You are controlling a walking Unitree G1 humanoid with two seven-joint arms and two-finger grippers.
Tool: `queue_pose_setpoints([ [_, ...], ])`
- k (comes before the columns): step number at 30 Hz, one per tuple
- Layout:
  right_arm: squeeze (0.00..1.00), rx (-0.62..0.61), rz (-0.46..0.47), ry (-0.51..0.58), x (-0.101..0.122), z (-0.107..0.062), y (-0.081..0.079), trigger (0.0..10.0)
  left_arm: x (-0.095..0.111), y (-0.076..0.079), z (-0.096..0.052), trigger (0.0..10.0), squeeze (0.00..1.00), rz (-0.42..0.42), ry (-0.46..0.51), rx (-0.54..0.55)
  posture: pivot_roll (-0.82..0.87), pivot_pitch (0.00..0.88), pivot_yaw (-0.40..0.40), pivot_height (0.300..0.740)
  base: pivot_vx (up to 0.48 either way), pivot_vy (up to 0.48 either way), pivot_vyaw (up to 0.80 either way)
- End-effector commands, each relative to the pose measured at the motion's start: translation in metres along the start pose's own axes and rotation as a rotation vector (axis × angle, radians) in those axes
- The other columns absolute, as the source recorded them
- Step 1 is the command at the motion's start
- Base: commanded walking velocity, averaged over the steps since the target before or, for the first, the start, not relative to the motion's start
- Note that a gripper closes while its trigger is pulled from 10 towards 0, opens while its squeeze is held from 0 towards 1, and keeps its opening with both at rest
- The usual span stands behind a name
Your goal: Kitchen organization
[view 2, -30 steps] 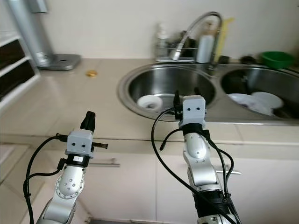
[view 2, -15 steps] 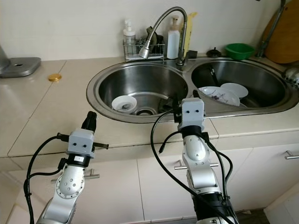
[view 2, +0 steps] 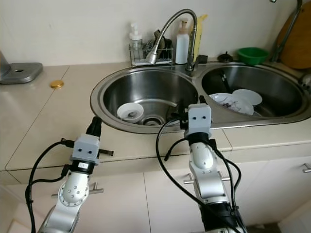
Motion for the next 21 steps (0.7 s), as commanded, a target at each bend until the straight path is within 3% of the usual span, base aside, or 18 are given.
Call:
queue_pose_setpoints([
  [1,0.00,0.012,0.006,0.026,0.0058,-0.0009,-0.0030,10.0,-0.0001,0.0022,-0.0010,10.0,0.00,0.011,-0.003,-0.013,-0.06,0.000,0.032,0.740,0.000,0.000,-0.80],
  [21,0.00,0.010,0.002,0.023,0.0042,-0.0032,-0.0026,10.0,-0.0007,0.0045,-0.0019,10.0,0.00,0.008,-0.004,-0.020,-0.06,0.000,0.033,0.740,0.000,0.000,-0.80],
])
Point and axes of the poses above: a point about 5 cm out from each wrist's last joint towards the gripper, its own z axis pointing out of the wrist towards the gripper, its own x axis along the axis of the wrist's last joint, y = z × x, the point moved 4 cm from there along z, pointing out of the wrist towards the gripper, and after that the axes turned 5 degrees about z, right-handed, at the moved point
